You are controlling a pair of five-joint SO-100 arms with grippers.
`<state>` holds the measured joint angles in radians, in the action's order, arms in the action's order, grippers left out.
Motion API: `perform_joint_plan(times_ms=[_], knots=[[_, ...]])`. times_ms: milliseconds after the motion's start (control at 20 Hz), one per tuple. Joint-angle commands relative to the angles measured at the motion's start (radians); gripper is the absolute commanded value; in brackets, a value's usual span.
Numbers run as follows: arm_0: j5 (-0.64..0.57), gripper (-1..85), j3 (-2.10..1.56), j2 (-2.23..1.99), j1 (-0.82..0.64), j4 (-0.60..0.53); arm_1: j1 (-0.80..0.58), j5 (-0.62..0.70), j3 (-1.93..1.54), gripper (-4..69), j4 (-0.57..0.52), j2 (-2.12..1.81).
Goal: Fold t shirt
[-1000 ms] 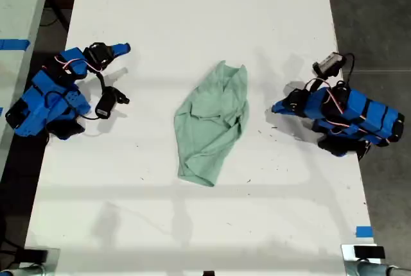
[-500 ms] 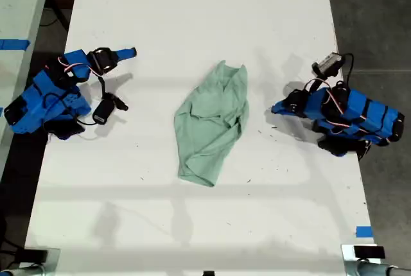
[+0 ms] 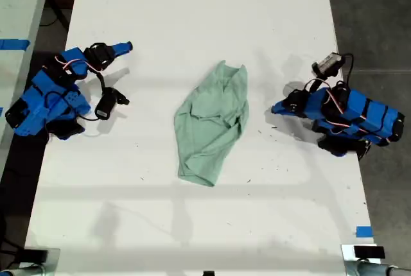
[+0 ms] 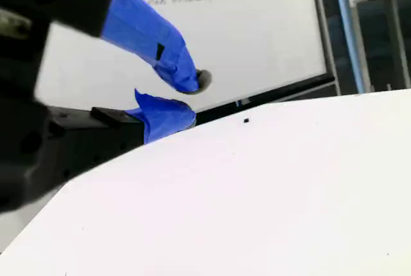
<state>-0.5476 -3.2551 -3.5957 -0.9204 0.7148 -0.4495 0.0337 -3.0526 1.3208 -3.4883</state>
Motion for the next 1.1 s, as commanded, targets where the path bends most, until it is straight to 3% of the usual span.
perform_joint_plan(times_ms=[0,50,200,350,450,550,700,800,1050], knots=[[-0.002,7.2,-0.041,-0.011,-0.003,-0.008,0.005,-0.008,-0.057,1.9,0.008,-0.014],[0.015,9.7,-0.041,-0.011,-0.014,0.005,0.005,-0.008,-0.057,1.9,0.008,-0.014],[-0.006,0.9,-0.041,-0.011,-0.02,-0.002,0.006,-0.008,-0.057,1.9,0.008,-0.014],[0.029,8.6,-0.041,-0.012,-0.064,0.034,0.006,-0.008,-0.057,1.9,0.008,-0.014],[0.008,0.1,-0.041,-0.012,-0.063,0.028,0.006,-0.008,-0.057,1.9,0.008,-0.014],[0.003,-0.2,-0.041,-0.012,-0.069,0.029,0.006,-0.008,-0.057,1.9,0.008,-0.014],[0.049,9.0,-0.041,-0.012,-0.091,0.058,0.008,-0.008,-0.057,1.9,0.008,-0.014],[0.032,-0.1,-0.041,-0.012,-0.097,0.058,0.008,-0.008,-0.057,1.9,0.008,-0.014],[0.058,-0.1,-0.041,-0.012,-0.098,0.077,0.008,-0.008,-0.057,1.9,0.008,-0.014]])
